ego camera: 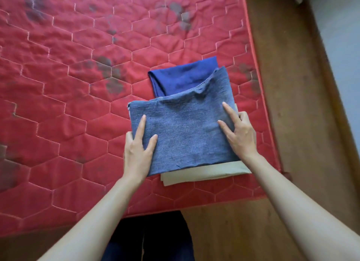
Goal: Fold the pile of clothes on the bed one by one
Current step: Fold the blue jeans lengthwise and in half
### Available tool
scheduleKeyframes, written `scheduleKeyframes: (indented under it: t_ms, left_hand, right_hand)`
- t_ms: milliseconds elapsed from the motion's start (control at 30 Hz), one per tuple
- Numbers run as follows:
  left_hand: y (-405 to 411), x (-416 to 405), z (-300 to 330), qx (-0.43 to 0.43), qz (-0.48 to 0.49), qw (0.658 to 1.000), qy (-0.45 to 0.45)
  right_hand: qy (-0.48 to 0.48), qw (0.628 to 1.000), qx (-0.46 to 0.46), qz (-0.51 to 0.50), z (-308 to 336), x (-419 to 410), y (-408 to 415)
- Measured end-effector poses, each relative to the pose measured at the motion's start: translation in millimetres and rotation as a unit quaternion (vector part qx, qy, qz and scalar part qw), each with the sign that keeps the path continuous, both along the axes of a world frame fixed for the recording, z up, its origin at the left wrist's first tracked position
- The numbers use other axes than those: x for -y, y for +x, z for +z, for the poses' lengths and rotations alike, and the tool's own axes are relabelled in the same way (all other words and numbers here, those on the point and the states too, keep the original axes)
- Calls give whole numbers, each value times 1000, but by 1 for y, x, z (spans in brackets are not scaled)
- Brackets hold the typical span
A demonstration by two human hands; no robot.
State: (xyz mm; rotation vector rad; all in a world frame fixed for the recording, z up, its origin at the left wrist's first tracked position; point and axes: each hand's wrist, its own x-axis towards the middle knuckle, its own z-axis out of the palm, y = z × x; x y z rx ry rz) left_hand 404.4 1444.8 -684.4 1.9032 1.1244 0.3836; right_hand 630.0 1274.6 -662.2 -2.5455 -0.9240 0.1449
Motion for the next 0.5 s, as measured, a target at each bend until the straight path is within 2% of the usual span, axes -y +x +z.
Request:
scheduleKeyframes:
  t_ms: [267,500]
  left_hand:
    - [40,61,-37,-7,-24,1000,-1]
    - [27,70,-77,-84,-43,996,-8]
  right_hand:
    - [-11,999,-35,-26,-43,80,36]
    - [-55,987,-146,-30,-99,97,38]
